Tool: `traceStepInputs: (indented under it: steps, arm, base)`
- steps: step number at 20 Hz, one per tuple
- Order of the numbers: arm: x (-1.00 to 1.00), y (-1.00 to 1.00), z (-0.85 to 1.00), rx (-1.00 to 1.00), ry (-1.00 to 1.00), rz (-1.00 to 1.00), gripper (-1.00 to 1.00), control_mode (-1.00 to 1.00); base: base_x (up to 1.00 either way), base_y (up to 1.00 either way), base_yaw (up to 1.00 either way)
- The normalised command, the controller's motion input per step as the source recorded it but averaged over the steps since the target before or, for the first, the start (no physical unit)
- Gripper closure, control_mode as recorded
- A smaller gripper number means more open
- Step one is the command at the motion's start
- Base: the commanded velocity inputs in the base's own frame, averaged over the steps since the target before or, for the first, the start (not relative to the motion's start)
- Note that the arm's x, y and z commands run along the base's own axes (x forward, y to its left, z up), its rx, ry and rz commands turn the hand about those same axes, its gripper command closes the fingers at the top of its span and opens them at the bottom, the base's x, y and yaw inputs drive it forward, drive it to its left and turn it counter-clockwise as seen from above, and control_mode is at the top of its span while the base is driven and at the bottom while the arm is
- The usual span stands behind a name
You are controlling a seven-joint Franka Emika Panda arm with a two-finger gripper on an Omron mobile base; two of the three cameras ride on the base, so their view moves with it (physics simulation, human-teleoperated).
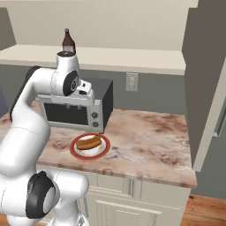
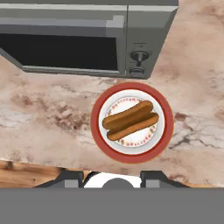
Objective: Move the hot dog bun to the plate on the dining table and place the condiment next to that plate. Then navigate to the fridge and take the sausage and place it on the plate as well.
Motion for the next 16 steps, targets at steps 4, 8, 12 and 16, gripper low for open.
traceStepInputs:
  steps: [4,8,12,16]
  arm:
    - [-0.22,0.00,-0.13,0.00,0.00,0.00,-1.00,-1.00]
    - [-0.42,0.05,-0.55,0.00,-0.03,-0.15,-1.00,-1.00]
    - [0.00,0.10,-0.84,0.10,-0.01,-0.79,-1.00,-1.00]
    - [0.01,0.00,-0.80,0.18,0.00,-0.88,-1.00,-1.00]
  base:
    - [0.00,0.00,0.00]
    - [0.00,0.00,0.00]
    - [0.00,0.00,0.00]
    - [0.00,0.00,0.00]
